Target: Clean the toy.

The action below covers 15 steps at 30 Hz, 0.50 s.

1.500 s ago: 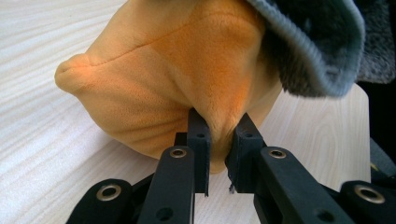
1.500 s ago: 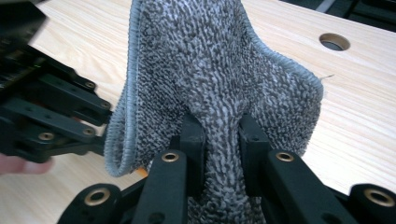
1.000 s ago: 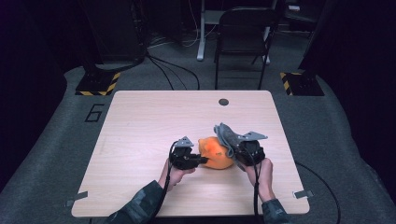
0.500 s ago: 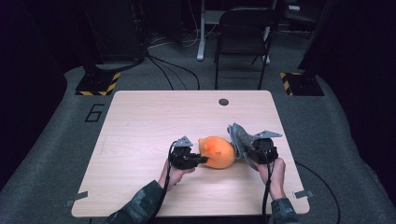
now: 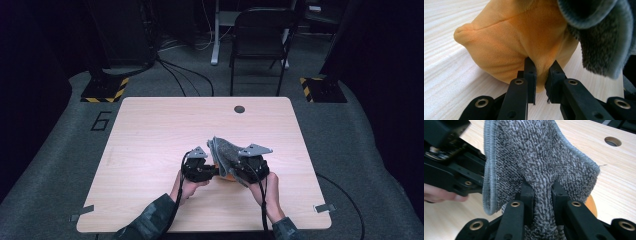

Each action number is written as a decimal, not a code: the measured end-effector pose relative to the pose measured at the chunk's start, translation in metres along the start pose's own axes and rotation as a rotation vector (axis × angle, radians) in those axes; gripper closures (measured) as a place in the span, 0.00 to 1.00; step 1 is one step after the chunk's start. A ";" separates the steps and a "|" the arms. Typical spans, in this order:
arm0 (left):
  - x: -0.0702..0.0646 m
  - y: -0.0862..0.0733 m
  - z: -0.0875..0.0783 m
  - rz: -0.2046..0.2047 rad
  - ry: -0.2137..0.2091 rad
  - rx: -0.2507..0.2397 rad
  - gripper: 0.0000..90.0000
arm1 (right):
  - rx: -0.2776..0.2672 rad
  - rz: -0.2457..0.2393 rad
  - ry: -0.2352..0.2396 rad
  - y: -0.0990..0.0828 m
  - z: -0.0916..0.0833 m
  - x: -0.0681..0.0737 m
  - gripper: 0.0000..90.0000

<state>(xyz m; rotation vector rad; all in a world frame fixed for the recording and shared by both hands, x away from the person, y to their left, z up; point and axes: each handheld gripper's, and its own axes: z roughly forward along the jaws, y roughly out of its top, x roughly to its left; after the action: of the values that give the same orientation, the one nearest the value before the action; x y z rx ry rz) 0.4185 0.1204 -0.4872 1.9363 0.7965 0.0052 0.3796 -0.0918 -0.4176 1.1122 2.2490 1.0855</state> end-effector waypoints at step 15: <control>-0.001 0.000 0.001 0.005 -0.004 0.001 0.89 | 0.067 0.093 -0.081 -0.018 0.000 -0.045 0.84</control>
<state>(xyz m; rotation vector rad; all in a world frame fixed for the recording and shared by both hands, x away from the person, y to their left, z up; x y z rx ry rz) 0.4177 0.1189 -0.4875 1.9386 0.7890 0.0048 0.3977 -0.1342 -0.4314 1.2761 2.2051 0.9883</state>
